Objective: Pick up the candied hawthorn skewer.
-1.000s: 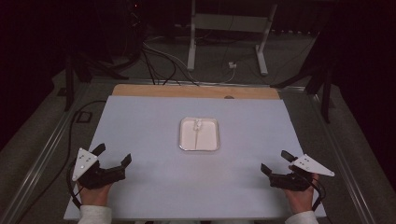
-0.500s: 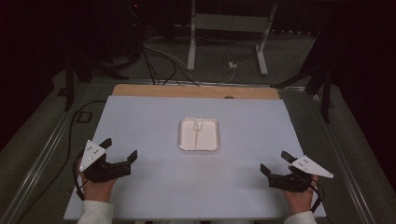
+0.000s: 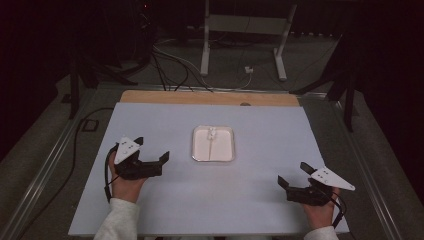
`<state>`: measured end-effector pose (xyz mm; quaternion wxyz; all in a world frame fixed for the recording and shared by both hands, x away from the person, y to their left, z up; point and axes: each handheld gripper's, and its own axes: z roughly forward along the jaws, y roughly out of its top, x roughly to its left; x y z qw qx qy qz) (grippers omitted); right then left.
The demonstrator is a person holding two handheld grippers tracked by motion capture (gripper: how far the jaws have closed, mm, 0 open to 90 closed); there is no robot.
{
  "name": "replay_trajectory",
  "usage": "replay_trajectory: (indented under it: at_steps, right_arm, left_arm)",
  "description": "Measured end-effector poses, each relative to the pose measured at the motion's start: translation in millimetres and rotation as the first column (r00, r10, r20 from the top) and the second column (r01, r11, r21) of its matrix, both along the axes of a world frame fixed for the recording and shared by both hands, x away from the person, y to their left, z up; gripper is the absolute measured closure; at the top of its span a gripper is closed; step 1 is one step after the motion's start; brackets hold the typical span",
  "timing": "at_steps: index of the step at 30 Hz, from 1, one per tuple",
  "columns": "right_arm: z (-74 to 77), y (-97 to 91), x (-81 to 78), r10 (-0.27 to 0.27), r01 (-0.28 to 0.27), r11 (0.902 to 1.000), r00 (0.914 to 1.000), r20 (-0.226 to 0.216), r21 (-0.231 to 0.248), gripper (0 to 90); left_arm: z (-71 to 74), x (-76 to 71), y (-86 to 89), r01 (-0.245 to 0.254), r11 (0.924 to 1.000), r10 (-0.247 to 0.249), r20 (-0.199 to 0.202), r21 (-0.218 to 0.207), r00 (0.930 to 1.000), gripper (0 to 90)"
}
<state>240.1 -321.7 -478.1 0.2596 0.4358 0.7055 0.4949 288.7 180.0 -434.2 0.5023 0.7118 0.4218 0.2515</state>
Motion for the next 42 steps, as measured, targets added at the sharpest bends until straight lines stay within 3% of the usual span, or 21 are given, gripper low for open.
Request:
replay_trajectory:
  at_steps: [7, 15, 28, 34, 42]
  right_arm:
    - [0.2, -0.3, -0.3, -0.002, 0.002, 1.0, 1.0, 0.002, 0.001, 0.3]
    - [-0.5, 1.6, 0.0, 0.0, 0.0, 1.0, 1.0, 0.005, -0.01, 0.3]
    - [-0.6, 1.4, -0.1, -0.002, 0.002, 1.0, 1.0, 0.006, -0.008, 0.3]
    - [-0.7, 1.7, -0.2, -0.002, 0.002, 1.0, 1.0, 0.006, -0.006, 0.3]
    - [-0.9, 1.9, -0.1, -0.002, 0.002, 1.0, 1.0, 0.005, -0.009, 0.3]
  left_arm:
    - [-5.6, 17.8, -18.3, 0.024, 0.9997, -0.024, -0.02, -0.001, 0.9995, 0.6]
    - [-14.9, 33.4, -38.5, 0.056, 0.9981, -0.054, -0.053, 0.025, 0.9971, 0.6]
    - [-35.6, 57.5, -67.3, 0.066, 0.9946, -0.059, -0.077, 0.08, 0.9952, 0.6]
    - [-43.9, 66.3, -77.7, 0.074, 0.9951, -0.069, -0.076, 0.065, 0.9948, 0.6]
    - [-54.9, 76.8, -92.5, 0.091, 0.9953, -0.087, -0.111, 0.033, 0.99, 0.6]
